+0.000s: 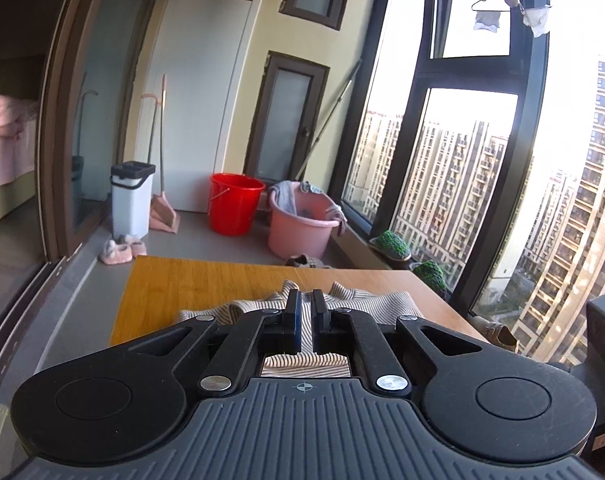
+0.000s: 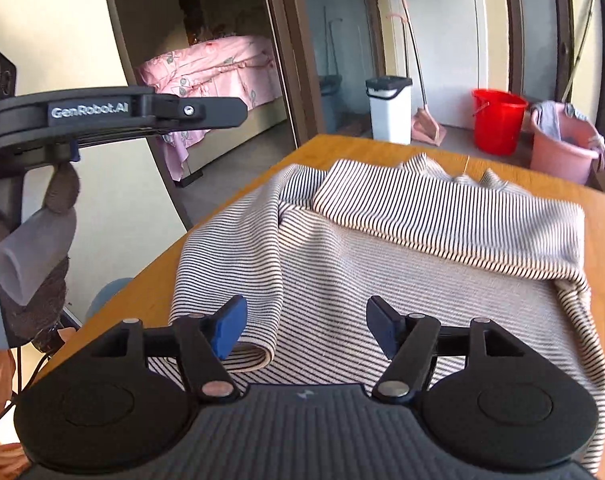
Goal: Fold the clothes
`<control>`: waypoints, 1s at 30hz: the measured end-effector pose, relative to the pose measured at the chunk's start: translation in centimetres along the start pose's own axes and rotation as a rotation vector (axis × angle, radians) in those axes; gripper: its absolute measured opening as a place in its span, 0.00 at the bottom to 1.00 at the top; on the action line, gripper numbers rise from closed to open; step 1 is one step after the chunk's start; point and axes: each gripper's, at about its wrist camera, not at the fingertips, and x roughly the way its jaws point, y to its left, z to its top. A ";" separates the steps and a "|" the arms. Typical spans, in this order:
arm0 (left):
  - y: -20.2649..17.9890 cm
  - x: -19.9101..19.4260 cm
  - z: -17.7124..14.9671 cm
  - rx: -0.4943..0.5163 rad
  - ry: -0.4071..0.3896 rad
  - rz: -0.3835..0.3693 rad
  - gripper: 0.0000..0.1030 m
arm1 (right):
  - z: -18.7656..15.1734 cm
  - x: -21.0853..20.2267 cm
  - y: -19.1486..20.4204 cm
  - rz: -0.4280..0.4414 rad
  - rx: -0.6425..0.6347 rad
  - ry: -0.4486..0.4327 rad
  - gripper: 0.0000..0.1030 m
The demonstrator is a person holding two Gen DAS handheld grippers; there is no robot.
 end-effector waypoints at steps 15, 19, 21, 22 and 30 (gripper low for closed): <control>1.7 -1.1 -1.4 -0.048 0.020 0.002 0.38 | -0.1 0.9 -1.6 0.060 0.108 -0.012 0.00; 1.1 -1.3 -1.7 -0.005 0.033 -0.013 0.57 | 1.0 -1.1 -3.2 0.024 0.136 -0.070 0.00; 0.5 -1.5 -1.9 0.034 0.039 -0.025 0.66 | 1.2 -1.8 -3.8 0.008 0.138 -0.085 0.00; 0.2 -1.5 -2.0 0.051 0.039 -0.025 0.71 | 1.0 -2.0 -3.8 0.000 0.126 -0.082 0.00; 0.6 -1.5 -1.8 0.021 0.033 0.044 0.78 | -2.0 1.7 -1.9 0.114 0.163 0.041 0.53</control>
